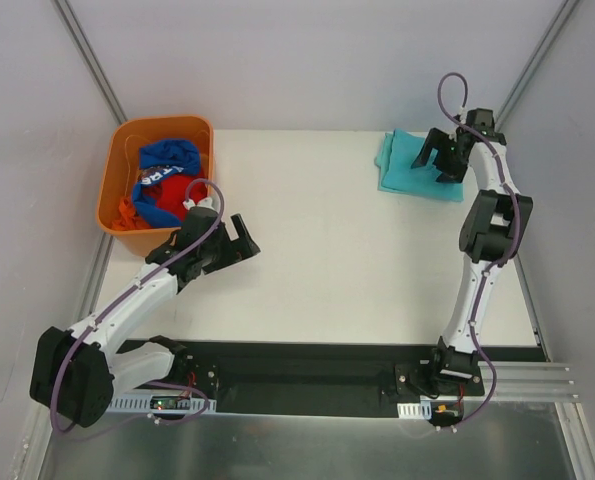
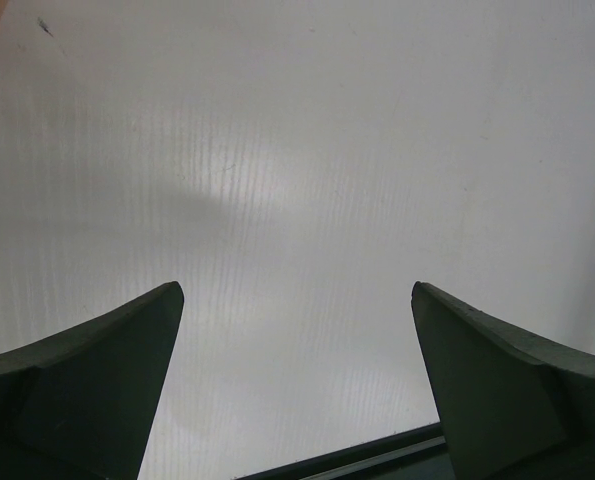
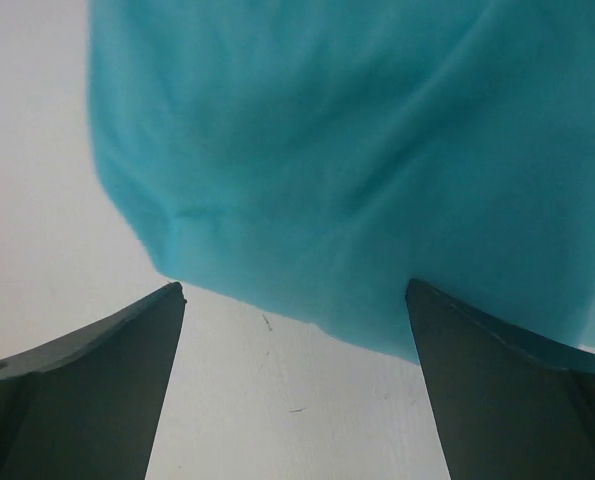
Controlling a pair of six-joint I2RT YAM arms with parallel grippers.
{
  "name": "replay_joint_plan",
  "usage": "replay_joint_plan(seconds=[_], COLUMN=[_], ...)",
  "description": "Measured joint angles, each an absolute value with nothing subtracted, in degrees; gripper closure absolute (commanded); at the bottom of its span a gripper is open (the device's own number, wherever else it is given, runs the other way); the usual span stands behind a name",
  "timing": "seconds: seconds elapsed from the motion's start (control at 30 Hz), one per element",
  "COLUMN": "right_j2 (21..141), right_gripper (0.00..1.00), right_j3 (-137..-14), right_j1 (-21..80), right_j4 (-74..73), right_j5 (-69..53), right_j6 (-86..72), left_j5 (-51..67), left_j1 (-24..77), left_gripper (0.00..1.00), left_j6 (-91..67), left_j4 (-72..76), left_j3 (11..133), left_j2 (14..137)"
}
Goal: Fold and stack the t-shirts
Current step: Put the neatly folded tshirt into the corner of the board with the right arm
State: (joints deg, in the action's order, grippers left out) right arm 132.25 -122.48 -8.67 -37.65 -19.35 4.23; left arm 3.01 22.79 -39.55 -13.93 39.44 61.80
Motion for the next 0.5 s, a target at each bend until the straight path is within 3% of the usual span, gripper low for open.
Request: replay_joint_plan(seconds=[0.5], right_j2=[139.57], right_gripper=[0.03], right_j3=[-131.90], right_j1=[-11.03], right_j4=[-43.05], right_j5=[-17.80], right_j6=[4.40], left_j5=[2.96], left_j1=[22.79], left_gripper=[0.01], left_j6=[-39.31], left_j4=[-14.61], left_j3=[40.64], left_j2=[61.91])
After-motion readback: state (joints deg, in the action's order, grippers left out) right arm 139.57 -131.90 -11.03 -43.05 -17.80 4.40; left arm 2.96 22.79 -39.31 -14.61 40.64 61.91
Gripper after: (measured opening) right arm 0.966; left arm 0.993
